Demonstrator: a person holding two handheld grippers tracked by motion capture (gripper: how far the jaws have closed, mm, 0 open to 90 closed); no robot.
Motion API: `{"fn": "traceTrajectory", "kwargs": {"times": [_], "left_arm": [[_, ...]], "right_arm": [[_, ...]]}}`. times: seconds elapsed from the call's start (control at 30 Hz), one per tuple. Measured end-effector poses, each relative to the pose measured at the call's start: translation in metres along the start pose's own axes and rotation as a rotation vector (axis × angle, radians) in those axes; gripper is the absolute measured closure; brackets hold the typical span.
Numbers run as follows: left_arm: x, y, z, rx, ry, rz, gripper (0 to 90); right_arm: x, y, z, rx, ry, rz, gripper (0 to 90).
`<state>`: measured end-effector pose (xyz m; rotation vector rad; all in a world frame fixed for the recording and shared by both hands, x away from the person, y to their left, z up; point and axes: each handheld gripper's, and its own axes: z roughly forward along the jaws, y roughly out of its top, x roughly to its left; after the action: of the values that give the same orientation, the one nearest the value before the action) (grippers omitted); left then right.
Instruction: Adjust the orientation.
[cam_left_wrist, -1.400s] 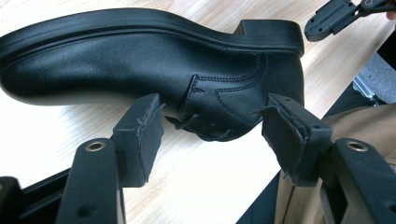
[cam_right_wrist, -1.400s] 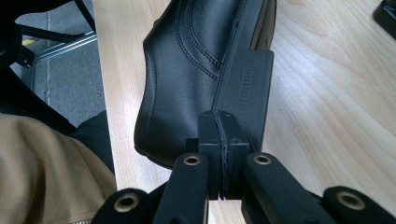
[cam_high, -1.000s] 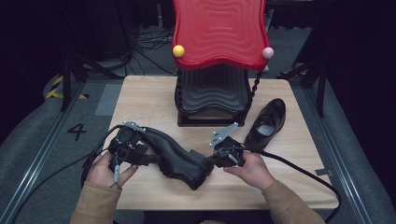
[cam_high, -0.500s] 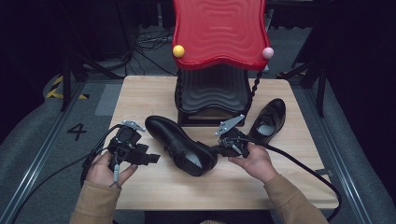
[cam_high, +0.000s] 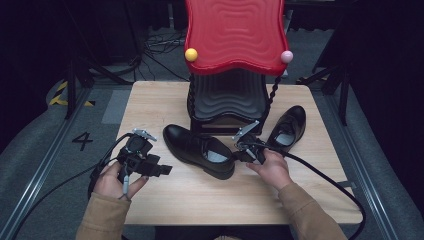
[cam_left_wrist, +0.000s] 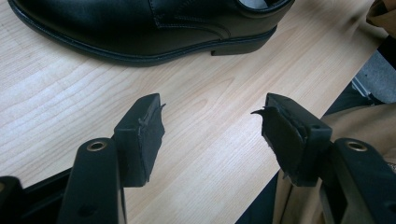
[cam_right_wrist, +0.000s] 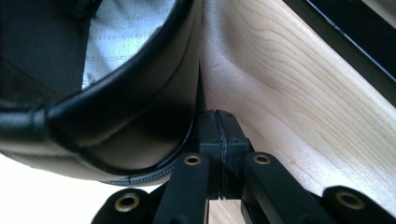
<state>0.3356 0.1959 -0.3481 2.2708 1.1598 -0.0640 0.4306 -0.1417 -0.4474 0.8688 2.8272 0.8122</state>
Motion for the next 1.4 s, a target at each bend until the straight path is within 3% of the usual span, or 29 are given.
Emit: {"fn": "traceTrajectory", "kwargs": {"times": [0.2,0.37,0.43,0.53,0.63,0.67,0.73,0.87,0.97,1.1,1.4], "left_arm": [[0.000,0.000,-0.002,-0.006,0.002,0.004,39.2],[0.000,0.000,-0.003,-0.014,0.004,0.007,39.2],[0.000,0.001,-0.002,-0.009,0.006,0.010,39.3],[0.000,0.001,-0.002,-0.009,0.004,0.010,39.3],[0.000,0.002,0.000,-0.003,0.001,0.009,39.3],[-0.001,0.003,0.001,0.000,-0.001,0.009,39.3],[-0.001,0.003,0.001,-0.001,-0.003,0.012,39.4],[0.000,0.002,0.000,-0.001,-0.003,0.011,39.3],[0.000,0.002,-0.001,-0.001,-0.005,0.010,39.3],[0.001,0.001,-0.001,0.000,-0.009,0.005,39.3],[0.001,0.001,0.001,0.004,-0.005,0.007,39.1]], "right_arm": [[0.001,0.002,-0.010,-0.018,-0.015,-0.012,89.8],[0.003,0.006,-0.035,-0.067,-0.019,-0.023,86.0],[0.007,0.008,-0.053,-0.116,0.006,-0.037,83.3],[0.012,0.009,-0.064,-0.159,0.044,-0.055,81.7],[0.030,0.016,-0.075,-0.169,0.064,-0.125,78.7],[0.041,0.022,-0.075,-0.153,0.084,-0.169,75.2],[0.047,0.026,-0.074,-0.138,0.082,-0.192,74.4],[0.063,0.040,-0.062,-0.065,0.051,-0.267,71.1],[0.063,0.048,-0.050,-0.001,0.052,-0.275,70.2],[0.058,0.050,-0.030,0.073,0.101,-0.256,67.6],[0.056,0.051,-0.002,0.166,0.144,-0.255,70.0]]}}
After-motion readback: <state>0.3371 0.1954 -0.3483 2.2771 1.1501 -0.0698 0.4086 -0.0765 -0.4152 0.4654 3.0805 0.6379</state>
